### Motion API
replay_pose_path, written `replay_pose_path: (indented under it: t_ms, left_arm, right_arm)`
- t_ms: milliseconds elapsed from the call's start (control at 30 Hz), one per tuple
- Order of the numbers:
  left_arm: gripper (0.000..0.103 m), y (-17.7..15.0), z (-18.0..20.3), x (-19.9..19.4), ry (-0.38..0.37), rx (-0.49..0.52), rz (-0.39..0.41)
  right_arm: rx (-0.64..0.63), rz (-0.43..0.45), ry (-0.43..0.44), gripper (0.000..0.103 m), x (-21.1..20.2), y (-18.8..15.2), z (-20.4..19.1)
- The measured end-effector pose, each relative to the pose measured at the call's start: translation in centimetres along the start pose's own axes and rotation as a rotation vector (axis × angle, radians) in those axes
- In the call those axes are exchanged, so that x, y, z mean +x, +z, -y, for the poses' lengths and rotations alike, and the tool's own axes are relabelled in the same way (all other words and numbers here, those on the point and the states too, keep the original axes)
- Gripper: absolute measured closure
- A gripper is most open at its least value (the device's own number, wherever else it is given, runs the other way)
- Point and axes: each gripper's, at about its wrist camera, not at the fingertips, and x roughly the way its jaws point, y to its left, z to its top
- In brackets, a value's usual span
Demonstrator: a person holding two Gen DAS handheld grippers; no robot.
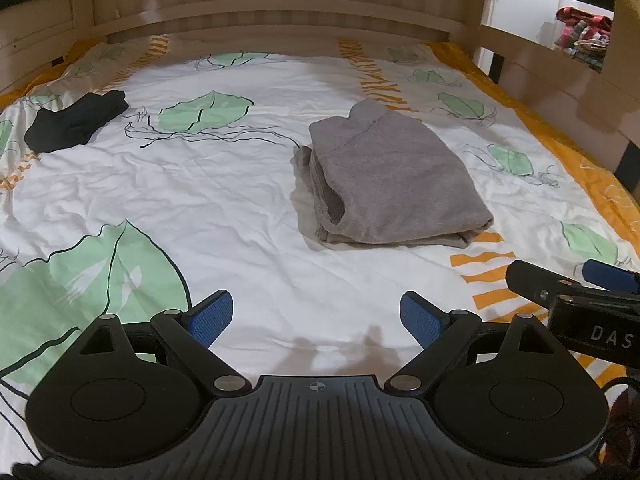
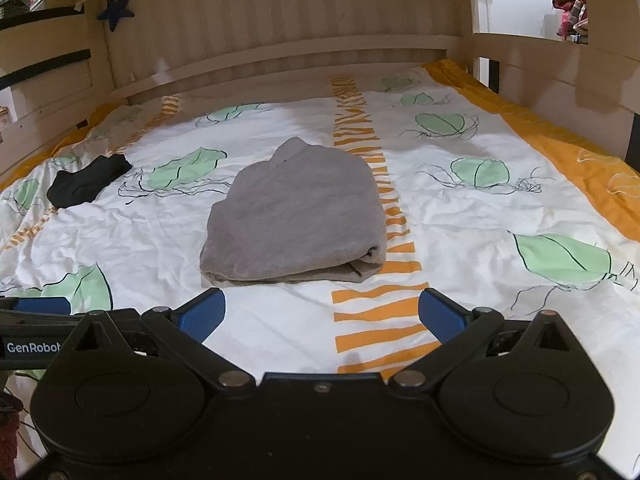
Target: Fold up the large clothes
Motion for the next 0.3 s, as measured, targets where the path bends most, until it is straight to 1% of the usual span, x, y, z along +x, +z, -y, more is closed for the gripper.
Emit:
replay_pose_path:
  t_ms: [300]
  left_arm:
    - [0.012, -0.15, -0.19, 0.21, 0.001, 0.006, -0.011]
  right_arm:
    - [0.0, -0.01, 0.009, 0.0, 0.16, -0.11, -0.09]
